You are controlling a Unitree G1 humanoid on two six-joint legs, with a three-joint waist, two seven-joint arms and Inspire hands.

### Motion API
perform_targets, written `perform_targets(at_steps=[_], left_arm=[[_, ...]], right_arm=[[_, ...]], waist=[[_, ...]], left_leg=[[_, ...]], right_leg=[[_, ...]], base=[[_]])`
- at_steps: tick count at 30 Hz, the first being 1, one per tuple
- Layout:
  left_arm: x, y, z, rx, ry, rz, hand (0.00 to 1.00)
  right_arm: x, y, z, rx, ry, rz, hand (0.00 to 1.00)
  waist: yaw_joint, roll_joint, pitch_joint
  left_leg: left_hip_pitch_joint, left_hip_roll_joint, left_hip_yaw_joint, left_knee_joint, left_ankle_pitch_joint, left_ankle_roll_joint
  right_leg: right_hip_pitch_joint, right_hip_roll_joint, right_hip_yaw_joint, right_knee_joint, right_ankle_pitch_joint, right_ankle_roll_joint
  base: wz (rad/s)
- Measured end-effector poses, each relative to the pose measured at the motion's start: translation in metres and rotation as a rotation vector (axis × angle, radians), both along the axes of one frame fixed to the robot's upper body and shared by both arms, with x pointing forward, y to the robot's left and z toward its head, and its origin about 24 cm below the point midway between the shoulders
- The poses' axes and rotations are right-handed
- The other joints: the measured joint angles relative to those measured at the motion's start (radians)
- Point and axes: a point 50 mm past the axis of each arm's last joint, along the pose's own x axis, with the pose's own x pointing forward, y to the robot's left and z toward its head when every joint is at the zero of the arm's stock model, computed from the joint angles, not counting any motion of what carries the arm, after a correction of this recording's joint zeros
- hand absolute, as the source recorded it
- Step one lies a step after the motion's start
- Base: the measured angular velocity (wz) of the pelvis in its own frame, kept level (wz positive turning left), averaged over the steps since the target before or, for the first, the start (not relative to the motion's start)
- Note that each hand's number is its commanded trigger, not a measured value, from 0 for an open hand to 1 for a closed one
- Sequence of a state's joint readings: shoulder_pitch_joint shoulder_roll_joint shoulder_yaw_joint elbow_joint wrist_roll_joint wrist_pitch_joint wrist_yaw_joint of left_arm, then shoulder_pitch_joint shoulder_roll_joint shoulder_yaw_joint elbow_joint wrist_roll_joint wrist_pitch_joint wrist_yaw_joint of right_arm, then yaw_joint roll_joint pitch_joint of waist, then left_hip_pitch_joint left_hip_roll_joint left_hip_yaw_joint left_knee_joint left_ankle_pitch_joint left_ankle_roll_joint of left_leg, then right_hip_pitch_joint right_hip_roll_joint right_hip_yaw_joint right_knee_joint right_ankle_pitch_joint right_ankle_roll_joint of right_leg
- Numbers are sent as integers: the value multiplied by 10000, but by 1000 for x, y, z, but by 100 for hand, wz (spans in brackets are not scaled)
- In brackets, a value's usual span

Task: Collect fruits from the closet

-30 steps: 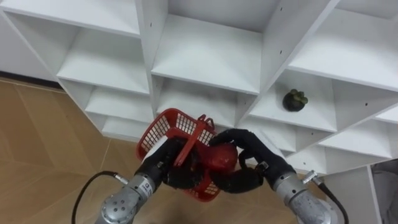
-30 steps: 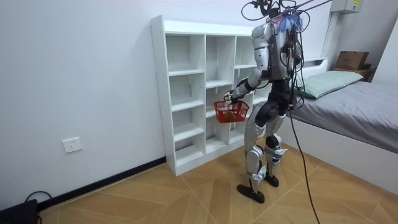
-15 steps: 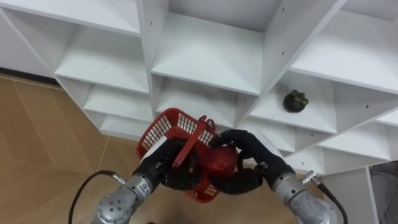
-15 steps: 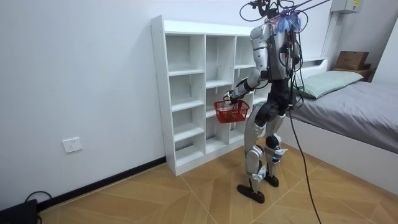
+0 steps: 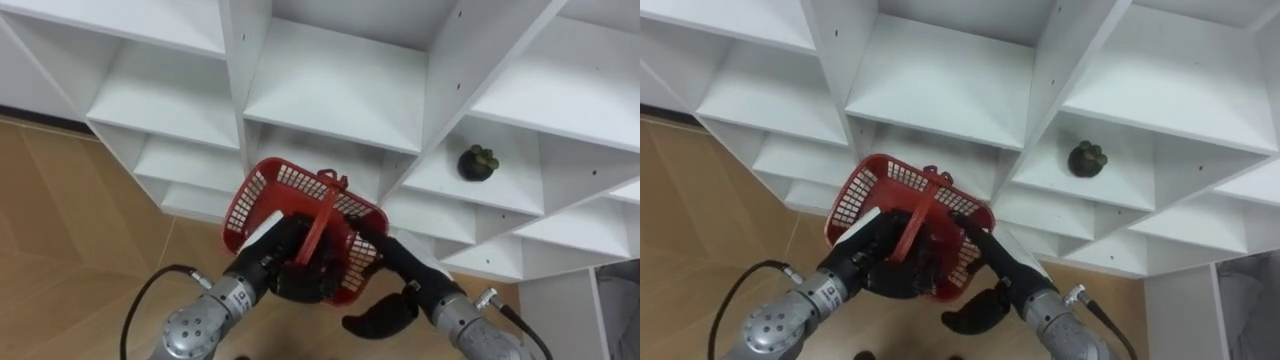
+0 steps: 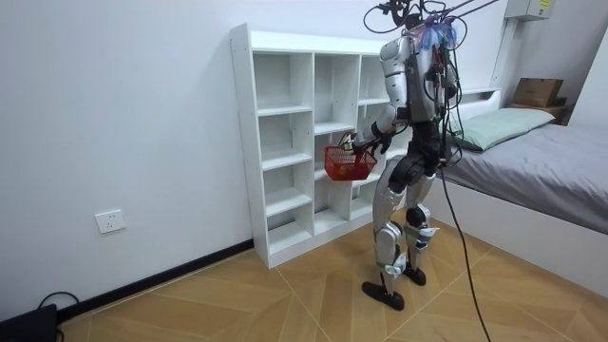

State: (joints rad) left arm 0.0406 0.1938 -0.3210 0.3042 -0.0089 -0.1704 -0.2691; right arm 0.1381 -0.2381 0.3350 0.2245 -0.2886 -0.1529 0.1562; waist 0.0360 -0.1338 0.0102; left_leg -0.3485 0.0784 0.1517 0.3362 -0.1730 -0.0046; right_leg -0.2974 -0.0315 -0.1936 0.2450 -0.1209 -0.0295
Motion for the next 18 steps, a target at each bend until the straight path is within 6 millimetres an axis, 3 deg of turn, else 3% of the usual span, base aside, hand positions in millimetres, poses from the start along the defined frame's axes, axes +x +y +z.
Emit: perform_targets(at_steps=[18], left_arm=[[1, 1, 1, -375, 43, 203, 100]], right_arm=[[-1, 2, -1, -5, -32, 36, 0]], waist=[[22, 38, 16]], left_leg=[[64, -14, 78, -148, 2, -1]], right_leg=[[-7, 3, 50, -47, -1, 1]], base=[[0]])
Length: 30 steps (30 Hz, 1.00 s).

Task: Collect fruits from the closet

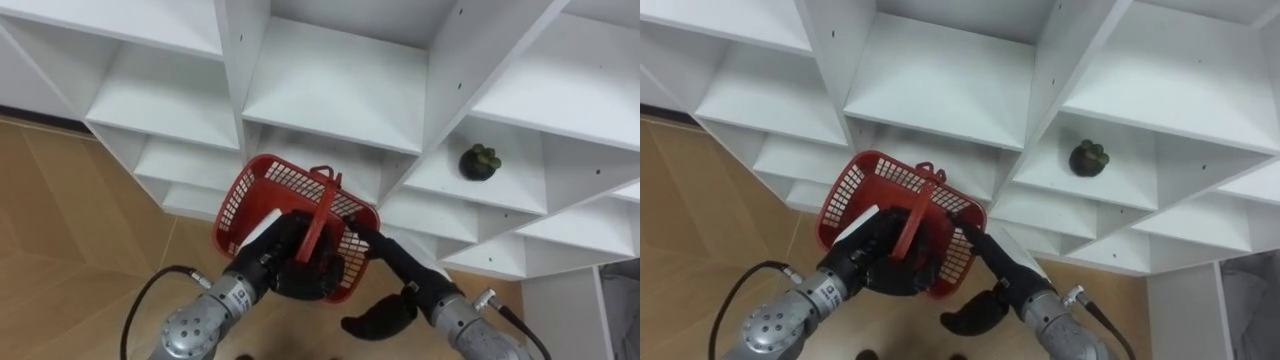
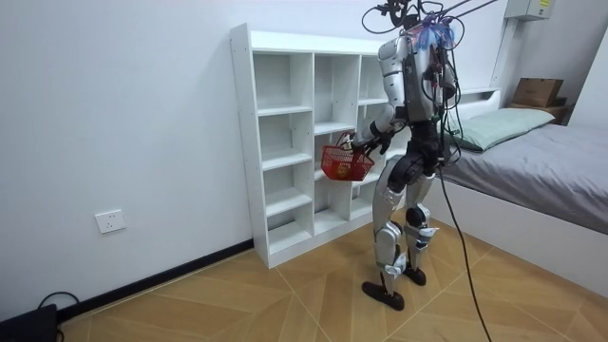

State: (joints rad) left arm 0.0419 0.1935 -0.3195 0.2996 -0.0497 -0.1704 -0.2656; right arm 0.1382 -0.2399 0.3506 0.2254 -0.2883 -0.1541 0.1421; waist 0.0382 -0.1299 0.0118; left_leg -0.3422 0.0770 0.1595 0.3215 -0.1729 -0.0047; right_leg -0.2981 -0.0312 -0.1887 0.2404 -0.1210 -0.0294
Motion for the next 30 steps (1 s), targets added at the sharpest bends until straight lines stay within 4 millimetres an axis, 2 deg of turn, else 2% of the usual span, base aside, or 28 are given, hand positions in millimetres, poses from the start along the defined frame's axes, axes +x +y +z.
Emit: perform_targets(at_steps=[11, 13, 15, 20, 26, 30], left_arm=[[-2, 4, -2, 136, 24, 389, 100], [-7, 8, -7, 186, 207, 641, 100], [-11, 9, -9, 227, 313, 755, 100], [-20, 17, -17, 430, 677, 1017, 100], [-29, 29, -23, 601, 918, 1743, 100], [-29, 34, -23, 677, 899, 2058, 100]], right_arm=[[0, -1, 1, 145, -113, -252, 0], [-3, -4, 0, 134, -105, -502, 0], [-4, -6, 0, 132, -137, -669, 0], [-7, -12, -1, 92, -56, -941, 0], [-14, -27, -5, 763, 289, -2107, 0], [-15, -35, -3, 839, 141, -2749, 0]], waist=[[-29, 29, 2], [-43, 111, -5], [-55, 194, 33], [-59, 367, 10], [-138, 368, 6], [-380, 365, -7]], left_leg=[[91, 25, 40, 28, -7, -10], [272, 35, 30, 42, -67, -27], [429, 50, 58, 55, -114, -26], [800, 131, 314, -41, -134, -39], [1380, 136, 798, -352, -147, -72], [1827, 142, 1131, -539, -165, -95]], right_leg=[[64, 29, 0, 47, 1, -2], [258, 49, 4, -3, 2, -1], [398, 51, 51, -24, 2, -1], [584, 78, 306, -24, 5, 3], [717, 163, 747, -20, 6, -2], [886, 205, 1049, -46, 6, 1]], base=[[0], [-2], [-10], [-17], [-23], [-28]])
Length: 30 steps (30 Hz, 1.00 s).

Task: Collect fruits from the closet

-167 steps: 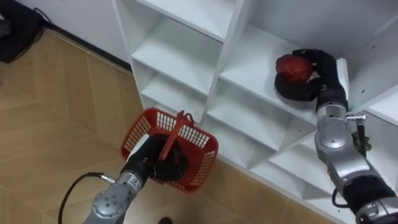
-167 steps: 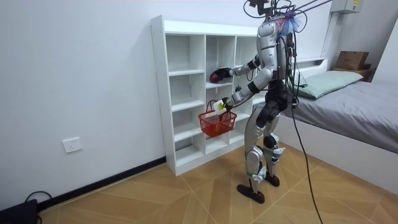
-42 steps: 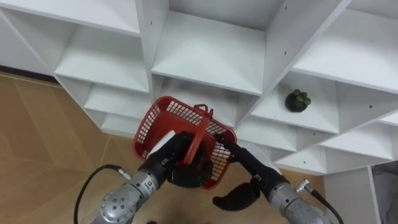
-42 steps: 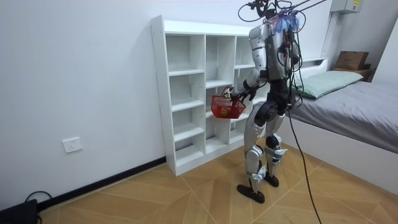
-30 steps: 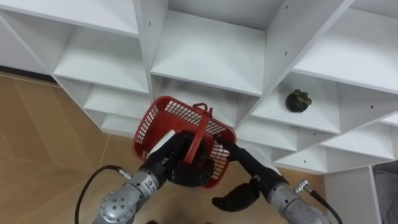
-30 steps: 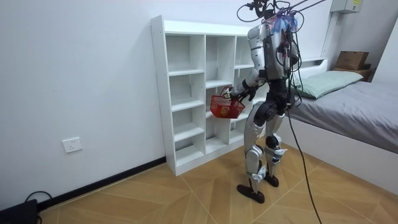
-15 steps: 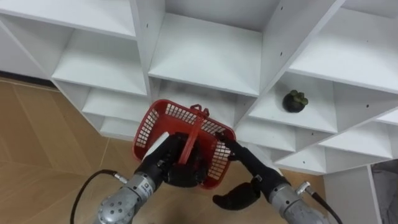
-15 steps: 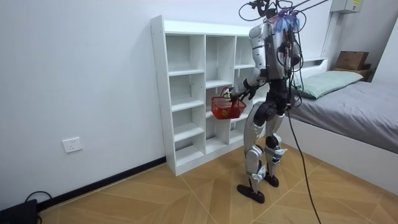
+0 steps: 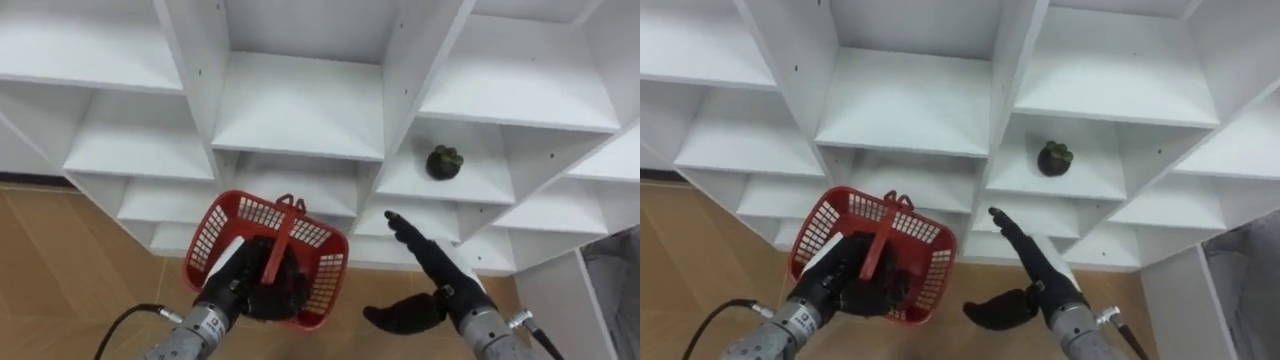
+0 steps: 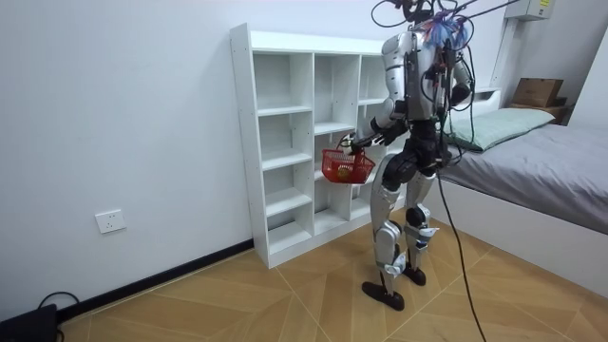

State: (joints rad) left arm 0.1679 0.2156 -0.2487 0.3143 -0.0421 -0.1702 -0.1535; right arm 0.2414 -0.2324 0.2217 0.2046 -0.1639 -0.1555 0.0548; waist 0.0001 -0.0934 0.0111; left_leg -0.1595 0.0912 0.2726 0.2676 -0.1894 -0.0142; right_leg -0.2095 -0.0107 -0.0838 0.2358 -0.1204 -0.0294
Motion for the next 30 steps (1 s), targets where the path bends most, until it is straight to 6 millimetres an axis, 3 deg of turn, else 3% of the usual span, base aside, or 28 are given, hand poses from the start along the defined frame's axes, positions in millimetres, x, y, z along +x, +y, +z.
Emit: perform_targets(at_steps=[5, 10, 12, 30], left_arm=[[1, 7, 0, 156, -127, 678, 100], [-6, 7, -13, -58, 492, 1300, 100], [-7, 7, -15, -51, 586, 1334, 100], [-10, 13, -17, 26, 717, 1414, 100]], right_arm=[[-1, -5, 12, 173, -794, -795, 0], [3, -8, 19, 147, -1609, -1486, 0], [3, -8, 20, 132, -1715, -1601, 0], [12, -14, 29, 132, -2564, -2610, 0]], waist=[[-161, 19, -2], [-237, 376, -81], [-230, 433, -78], [-278, 513, -18]], left_leg=[[258, 14, 57, -74, -63, -52], [1046, -24, 313, -554, -73, -76], [1212, -32, 347, -658, -71, -88], [1517, -120, 242, -803, -75, -93]], right_leg=[[150, 139, 208, -26, 7, -4], [630, 188, 476, -169, 14, 23], [710, 190, 505, -172, 11, 22], [929, 184, 502, -155, -5, 51]], base=[[-19], [-18], [-17], [-4]])
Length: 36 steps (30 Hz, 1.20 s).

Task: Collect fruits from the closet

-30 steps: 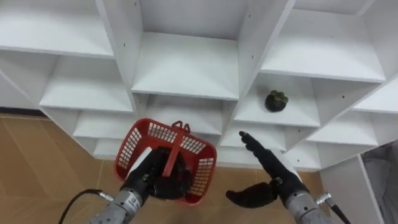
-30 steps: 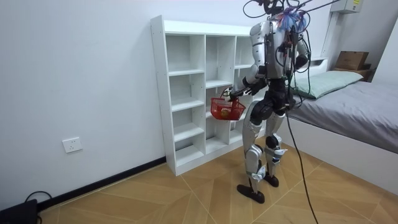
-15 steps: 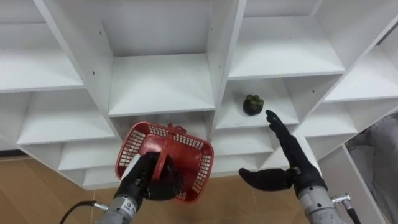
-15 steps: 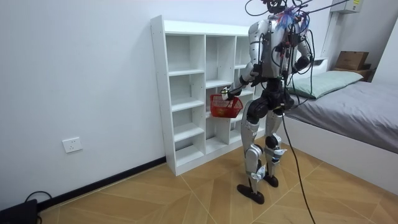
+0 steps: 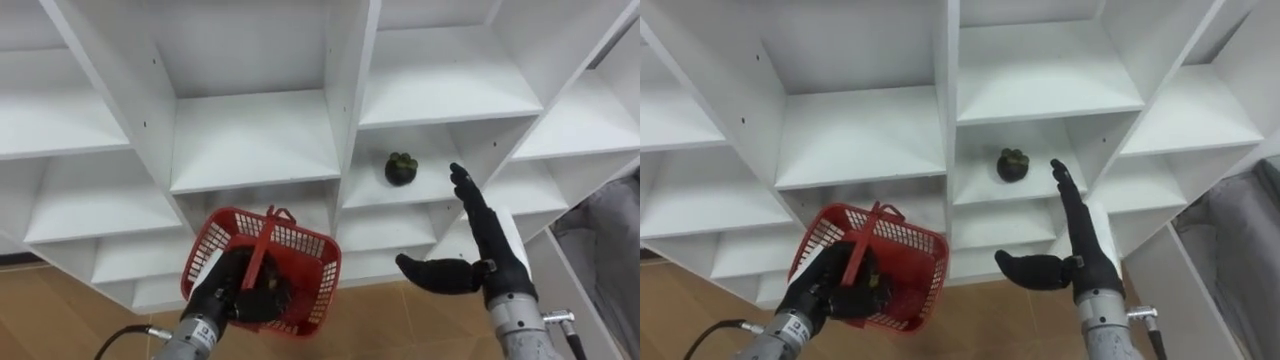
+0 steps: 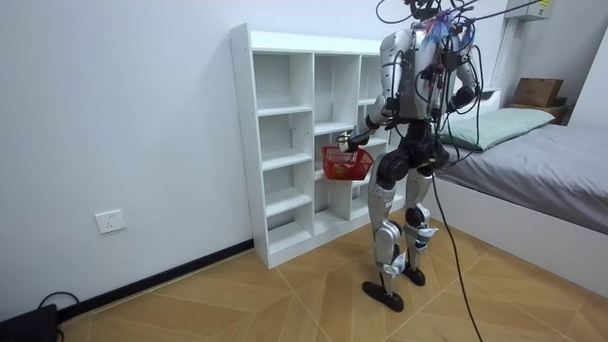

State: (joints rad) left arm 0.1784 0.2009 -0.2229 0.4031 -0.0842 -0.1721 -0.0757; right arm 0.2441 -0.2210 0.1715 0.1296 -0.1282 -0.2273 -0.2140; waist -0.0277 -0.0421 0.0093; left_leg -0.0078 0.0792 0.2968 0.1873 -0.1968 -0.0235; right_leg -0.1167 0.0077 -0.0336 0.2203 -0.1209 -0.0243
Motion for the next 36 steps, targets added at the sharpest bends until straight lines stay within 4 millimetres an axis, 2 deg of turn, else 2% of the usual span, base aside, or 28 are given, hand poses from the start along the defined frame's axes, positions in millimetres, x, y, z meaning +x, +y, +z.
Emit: perform_targets(at_steps=[6, 8, 12, 17, 21, 29, 31, 36], left_arm=[[0, 7, 2, 30, -20, -7, 100], [1, 8, 2, 55, -23, 5, 100], [2, 8, 4, 42, -106, -92, 100], [1, 10, 9, -68, -270, -220, 100], [2, 14, 10, -9, -320, -125, 100], [4, 18, 11, 108, -359, -110, 100], [3, 21, 11, 224, -317, -160, 100], [2, 23, 9, 286, -192, -178, 100]], right_arm=[[11, -1, 5, -89, -254, 72, 0], [12, -4, 6, -192, -273, 90, 0], [13, -12, -1, -448, 73, 25, 0], [25, -24, -1, -76, 123, -468, 0], [33, -38, -1, 368, 123, -1226, 0], [49, -43, -1, 191, 144, -1592, 0], [55, -49, -3, 8, 229, -1914, 0], [59, -55, -7, -215, 386, -2357, 0]], waist=[[-13, -100, 1], [9, -138, 0], [78, -237, -2], [162, -299, 19], [389, -357, 45], [624, -470, 41], [607, -498, 38], [644, -505, 38]], left_leg=[[-1, -1, -30, -1, 1, 0], [0, -19, -215, 10, 0, 0], [15, -27, -546, 57, 0, 0], [-140, -32, -785, 177, 0, 0], [-352, -21, -894, 321, 1, -3], [-990, -30, -1184, 596, 2, -2], [-1143, -43, -1392, 700, 2, -2], [-1371, -40, -1525, 808, 2, -2]], right_leg=[[5, -55, -2, -9, -4, 6], [63, -67, -61, -38, -4, 6], [277, -82, -284, -192, -6, 4], [276, -95, -552, -183, -43, -12], [234, -165, -775, -180, -64, -34], [-167, -226, -1073, -107, -61, -42], [-200, -244, -1223, -121, -60, -44], [-260, -257, -1412, -149, -60, -47]], base=[[1], [12], [17], [15], [13], [13], [17], [13]])
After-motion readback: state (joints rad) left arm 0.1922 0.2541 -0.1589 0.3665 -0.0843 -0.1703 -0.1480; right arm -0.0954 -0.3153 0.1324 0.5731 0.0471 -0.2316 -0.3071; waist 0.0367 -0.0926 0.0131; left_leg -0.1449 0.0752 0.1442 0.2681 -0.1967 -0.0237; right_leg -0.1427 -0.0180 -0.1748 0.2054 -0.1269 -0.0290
